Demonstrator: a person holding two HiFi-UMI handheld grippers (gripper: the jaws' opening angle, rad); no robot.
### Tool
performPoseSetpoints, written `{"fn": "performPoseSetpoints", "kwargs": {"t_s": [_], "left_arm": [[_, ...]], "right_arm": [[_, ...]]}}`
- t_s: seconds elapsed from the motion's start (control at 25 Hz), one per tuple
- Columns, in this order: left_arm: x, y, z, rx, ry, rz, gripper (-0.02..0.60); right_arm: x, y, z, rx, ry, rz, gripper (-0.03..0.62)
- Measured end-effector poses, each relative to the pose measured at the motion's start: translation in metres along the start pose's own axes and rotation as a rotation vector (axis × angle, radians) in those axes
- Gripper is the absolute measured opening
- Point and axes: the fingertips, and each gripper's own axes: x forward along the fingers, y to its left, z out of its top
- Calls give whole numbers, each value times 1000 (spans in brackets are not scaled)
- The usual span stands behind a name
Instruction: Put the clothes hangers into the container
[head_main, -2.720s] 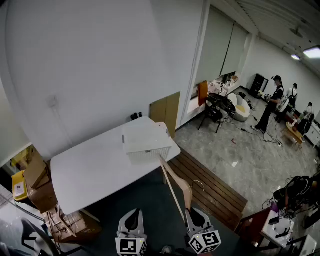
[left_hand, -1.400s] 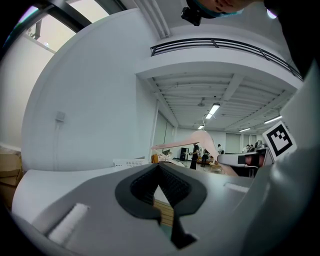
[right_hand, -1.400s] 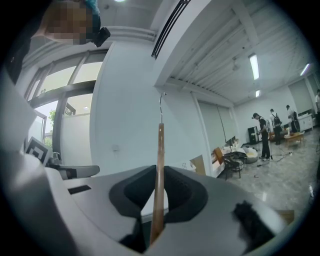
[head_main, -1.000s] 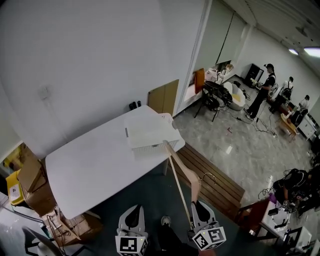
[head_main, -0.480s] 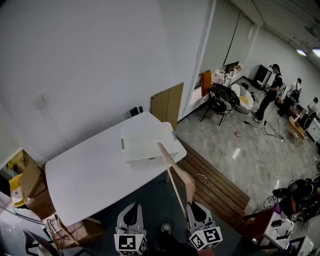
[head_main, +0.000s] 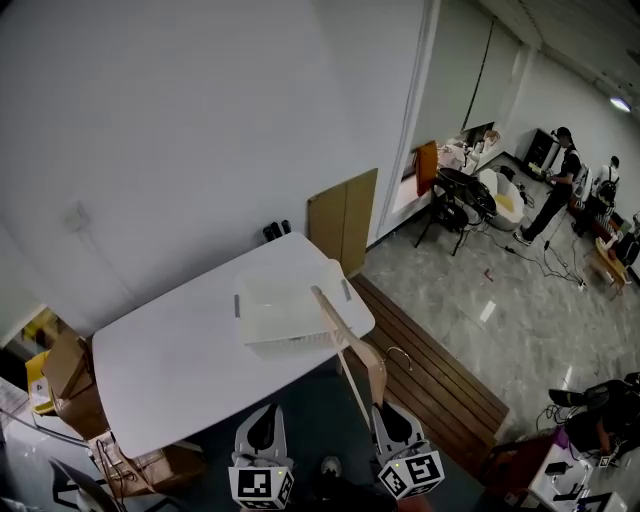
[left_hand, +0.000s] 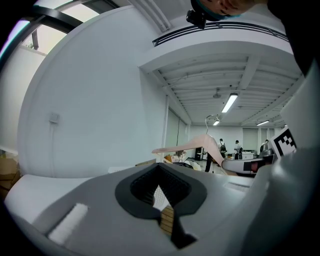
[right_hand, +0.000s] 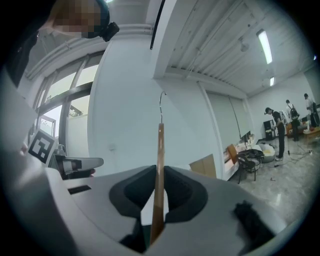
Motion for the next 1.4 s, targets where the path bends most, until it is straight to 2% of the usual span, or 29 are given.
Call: {"fn": "performPoseSetpoints", "kwargs": {"t_s": [0.32, 0.68, 0.88, 1.4], "left_arm": [[36, -12, 1, -3, 8, 44, 8], [54, -10, 0, 1, 23, 63, 8], [74, 11, 2, -4, 14, 70, 8], [144, 65, 14, -13, 2, 27, 8]], "right_arm": [[27, -30, 9, -30, 18, 79, 60], [51, -45, 12, -14, 27, 101, 60], [76, -42, 8, -9, 38, 103, 60], [146, -28, 11, -42, 42, 113, 60]]}}
